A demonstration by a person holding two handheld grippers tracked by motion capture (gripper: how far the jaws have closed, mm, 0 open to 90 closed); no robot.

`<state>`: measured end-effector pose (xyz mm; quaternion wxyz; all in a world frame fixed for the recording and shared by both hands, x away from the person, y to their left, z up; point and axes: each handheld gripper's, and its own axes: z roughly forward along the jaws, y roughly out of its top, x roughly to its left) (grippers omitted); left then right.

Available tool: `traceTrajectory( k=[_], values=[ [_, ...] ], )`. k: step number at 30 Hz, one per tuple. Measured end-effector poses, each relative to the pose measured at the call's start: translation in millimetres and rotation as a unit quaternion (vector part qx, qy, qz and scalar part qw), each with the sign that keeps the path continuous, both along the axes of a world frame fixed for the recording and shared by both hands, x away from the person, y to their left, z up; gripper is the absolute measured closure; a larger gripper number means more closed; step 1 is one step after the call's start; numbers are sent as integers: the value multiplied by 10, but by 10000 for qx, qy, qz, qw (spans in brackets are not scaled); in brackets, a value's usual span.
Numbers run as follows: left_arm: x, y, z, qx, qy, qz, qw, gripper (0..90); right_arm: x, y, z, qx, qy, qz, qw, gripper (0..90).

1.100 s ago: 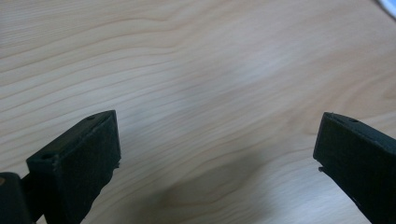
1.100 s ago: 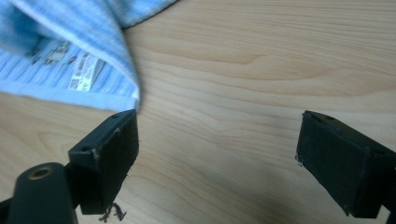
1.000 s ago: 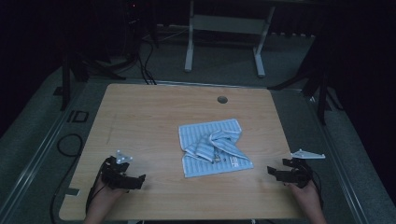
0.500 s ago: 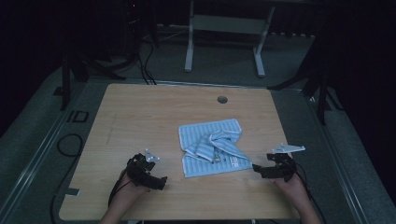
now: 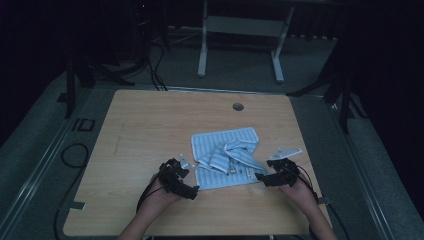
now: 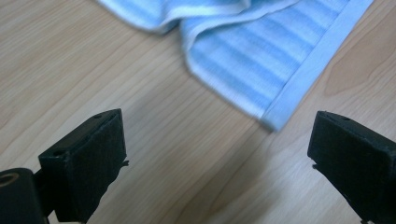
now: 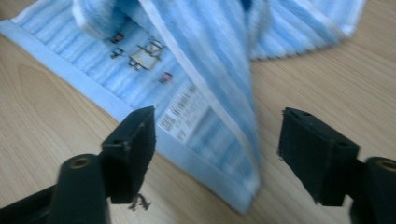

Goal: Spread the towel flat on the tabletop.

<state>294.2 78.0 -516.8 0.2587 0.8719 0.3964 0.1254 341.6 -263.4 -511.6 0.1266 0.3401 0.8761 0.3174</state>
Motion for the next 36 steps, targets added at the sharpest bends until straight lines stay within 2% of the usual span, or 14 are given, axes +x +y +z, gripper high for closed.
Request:
traceTrajectory(
  k=[7,9,11,12,15,20,21,22,26,29,30,33,35,36],
  values=[
    [92,-301,-5,-50,8,-267,9996,75,114,273,79,-135,-141,228,9995,318],
    [122,-394,0,-114,-43,-334,9994,158,145,366,112,-177,-162,332,9992,319],
    [142,-436,8,-89,-77,-368,9993,158,170,458,147,-183,-188,426,9987,327],
    [186,-517,30,-150,-66,-423,9990,160,185,500,161,-190,-219,472,9985,329],
    [229,-642,40,-135,-83,-529,9985,208,229,612,185,-213,-230,552,9980,353],
    [314,-748,-3,-140,-46,-484,9987,261,253,761,179,-360,-209,791,9960,454],
    [379,-790,-38,-260,42,-433,9987,262,255,785,173,-408,-214,802,9957,467],
    [420,-810,-54,-291,89,-407,9987,262,260,804,164,-481,-232,818,9952,509],
    [531,-900,-80,-158,-23,-230,9996,286,284,841,156,-676,-289,787,9942,651],
    [586,-925,-63,-50,-177,-120,9998,401,299,839,170,-736,-338,717,9941,815],
    [602,-917,-54,-57,-232,-62,9997,500,304,835,176,-785,-350,706,9938,878],
    [619,-859,-5,-165,-339,19,9993,711,311,807,196,-734,-352,612,9948,889],
    [607,-809,29,-231,-389,33,9990,826,304,780,215,-690,-355,594,9952,893],
    [601,-782,46,-241,-407,32,9989,855,299,761,229,-677,-364,605,9952,893]
  ],
)
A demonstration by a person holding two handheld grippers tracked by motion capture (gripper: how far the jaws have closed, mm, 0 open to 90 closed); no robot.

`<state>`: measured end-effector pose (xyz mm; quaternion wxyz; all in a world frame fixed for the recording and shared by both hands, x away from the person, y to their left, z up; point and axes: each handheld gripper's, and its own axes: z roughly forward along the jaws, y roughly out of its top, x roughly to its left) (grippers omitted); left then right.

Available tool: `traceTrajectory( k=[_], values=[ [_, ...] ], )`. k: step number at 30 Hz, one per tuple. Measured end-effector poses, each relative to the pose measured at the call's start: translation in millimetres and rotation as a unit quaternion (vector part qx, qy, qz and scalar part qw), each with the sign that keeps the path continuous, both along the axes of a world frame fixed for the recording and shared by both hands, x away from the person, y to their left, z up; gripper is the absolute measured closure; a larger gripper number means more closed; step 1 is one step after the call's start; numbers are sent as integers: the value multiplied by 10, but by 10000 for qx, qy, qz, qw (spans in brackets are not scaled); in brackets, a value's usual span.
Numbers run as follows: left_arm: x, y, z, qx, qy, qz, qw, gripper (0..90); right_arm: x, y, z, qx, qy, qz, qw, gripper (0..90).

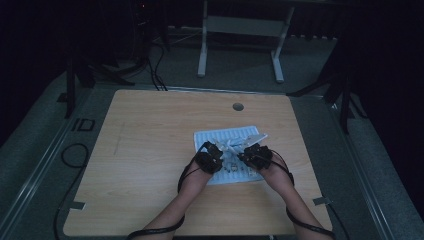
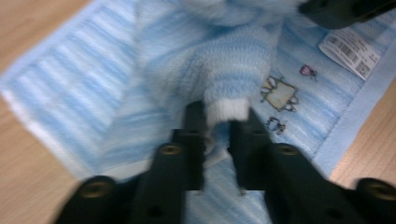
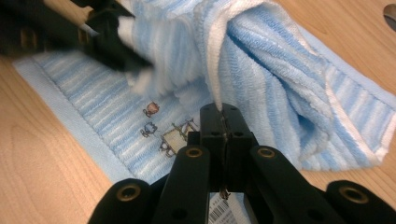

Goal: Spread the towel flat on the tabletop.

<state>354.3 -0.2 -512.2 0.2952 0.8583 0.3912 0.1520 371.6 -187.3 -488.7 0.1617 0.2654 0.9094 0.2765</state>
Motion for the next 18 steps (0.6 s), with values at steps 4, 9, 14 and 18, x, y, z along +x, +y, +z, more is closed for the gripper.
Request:
traceTrajectory(
  k=[4,9,14,18],
  values=[
    [-32,122,87,-43,-94,-4,9999,877,-34,-68,67,96,-26,-12,9999,893],
    [-95,258,201,-67,-166,-96,9998,878,-93,-159,162,242,-77,-11,9997,893],
    [-190,358,282,-69,-200,-217,9995,877,-145,-253,240,343,-143,-12,9993,893],
    [-285,473,369,-95,-171,-339,9992,877,-198,-375,301,461,-221,-72,9987,893]
  ],
)
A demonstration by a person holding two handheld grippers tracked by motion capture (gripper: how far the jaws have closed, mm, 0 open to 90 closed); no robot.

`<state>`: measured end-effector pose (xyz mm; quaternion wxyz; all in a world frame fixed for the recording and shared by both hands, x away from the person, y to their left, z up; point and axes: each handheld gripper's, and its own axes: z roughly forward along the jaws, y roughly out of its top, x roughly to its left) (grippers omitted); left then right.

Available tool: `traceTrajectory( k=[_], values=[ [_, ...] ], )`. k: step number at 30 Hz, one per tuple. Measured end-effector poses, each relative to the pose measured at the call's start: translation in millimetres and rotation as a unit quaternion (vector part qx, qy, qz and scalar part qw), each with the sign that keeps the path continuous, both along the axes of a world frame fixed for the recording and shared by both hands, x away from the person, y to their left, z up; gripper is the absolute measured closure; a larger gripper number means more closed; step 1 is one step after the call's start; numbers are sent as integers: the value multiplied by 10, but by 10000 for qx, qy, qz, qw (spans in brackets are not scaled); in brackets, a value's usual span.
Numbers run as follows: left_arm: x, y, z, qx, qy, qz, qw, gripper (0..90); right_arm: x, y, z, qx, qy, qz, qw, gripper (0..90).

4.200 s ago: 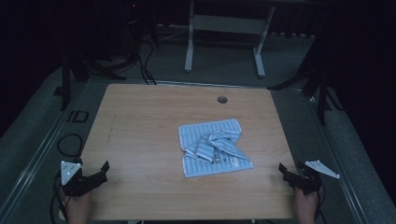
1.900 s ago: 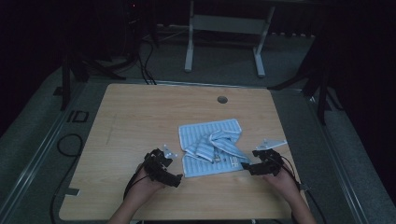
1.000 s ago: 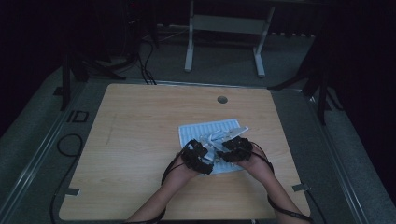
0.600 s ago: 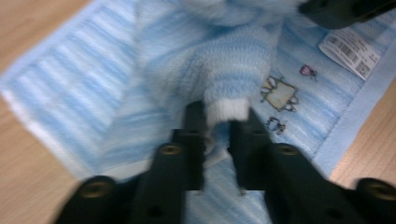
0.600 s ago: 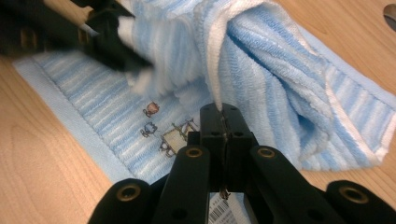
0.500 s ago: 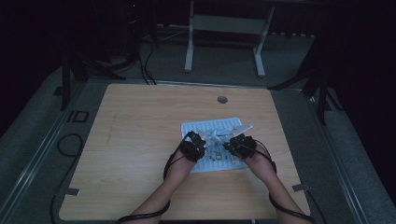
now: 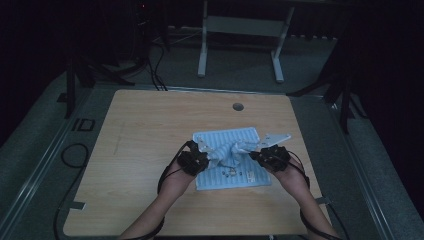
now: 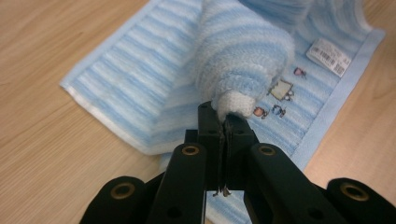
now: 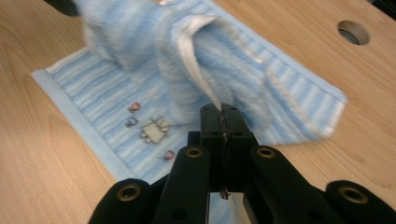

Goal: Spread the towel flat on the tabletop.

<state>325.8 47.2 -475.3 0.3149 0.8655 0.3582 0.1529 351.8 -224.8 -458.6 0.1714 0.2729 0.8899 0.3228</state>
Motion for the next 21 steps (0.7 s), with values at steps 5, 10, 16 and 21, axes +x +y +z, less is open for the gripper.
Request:
traceTrajectory(
  k=[5,10,16,21],
  values=[
    [-76,181,141,-56,-23,-11,10000,877,-35,-209,74,262,-37,-158,9995,894],
    [-31,303,187,-72,-20,101,9999,877,-13,-350,93,401,30,-308,9987,893],
    [161,443,123,-168,229,350,9990,876,56,-503,59,603,217,-494,9967,893],
    [326,458,46,-98,246,570,9980,876,184,-615,-53,750,465,-702,9936,893]
  ],
)
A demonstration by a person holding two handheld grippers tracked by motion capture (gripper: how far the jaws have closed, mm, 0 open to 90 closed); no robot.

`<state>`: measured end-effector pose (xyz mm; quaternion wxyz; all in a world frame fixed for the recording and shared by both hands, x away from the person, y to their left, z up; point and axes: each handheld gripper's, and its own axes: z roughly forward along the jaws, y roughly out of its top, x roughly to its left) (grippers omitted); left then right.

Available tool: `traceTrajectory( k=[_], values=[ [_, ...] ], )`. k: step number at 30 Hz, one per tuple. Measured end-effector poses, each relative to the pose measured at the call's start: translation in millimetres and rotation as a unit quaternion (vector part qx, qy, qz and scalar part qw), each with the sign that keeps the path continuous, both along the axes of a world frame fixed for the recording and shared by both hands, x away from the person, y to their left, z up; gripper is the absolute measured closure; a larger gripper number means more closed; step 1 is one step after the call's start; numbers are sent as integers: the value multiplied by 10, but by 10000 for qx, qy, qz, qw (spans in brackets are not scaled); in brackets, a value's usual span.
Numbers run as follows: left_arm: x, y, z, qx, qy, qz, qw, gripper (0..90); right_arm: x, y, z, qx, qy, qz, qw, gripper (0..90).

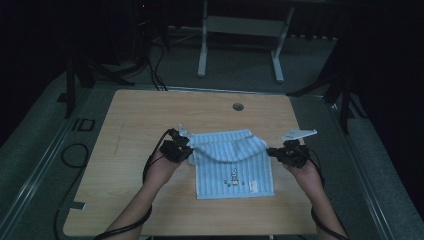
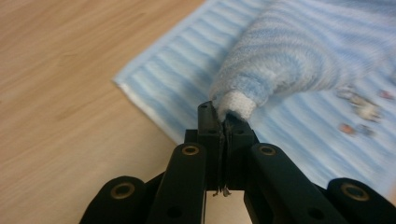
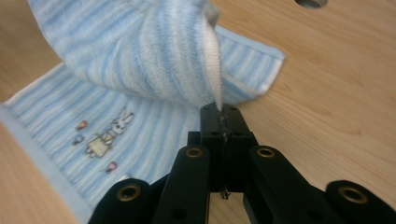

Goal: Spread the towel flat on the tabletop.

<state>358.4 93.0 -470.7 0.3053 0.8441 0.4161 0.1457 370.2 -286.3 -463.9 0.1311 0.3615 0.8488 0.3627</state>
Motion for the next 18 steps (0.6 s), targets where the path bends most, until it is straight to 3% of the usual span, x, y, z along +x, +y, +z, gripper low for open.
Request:
traceTrajectory(
  k=[3,10,15,18],
  values=[
    [178,14,-102,-1,158,125,9998,876,49,-35,-59,20,110,-83,9999,893],
    [468,-13,-366,105,549,345,9978,874,275,-67,-362,-144,519,-305,9981,893],
    [568,-22,-506,94,753,537,9957,873,368,-29,-494,-226,681,-399,9966,893],
    [580,-2,-550,78,853,519,9950,868,389,-18,-528,-251,736,-398,9962,892]
  ],
)
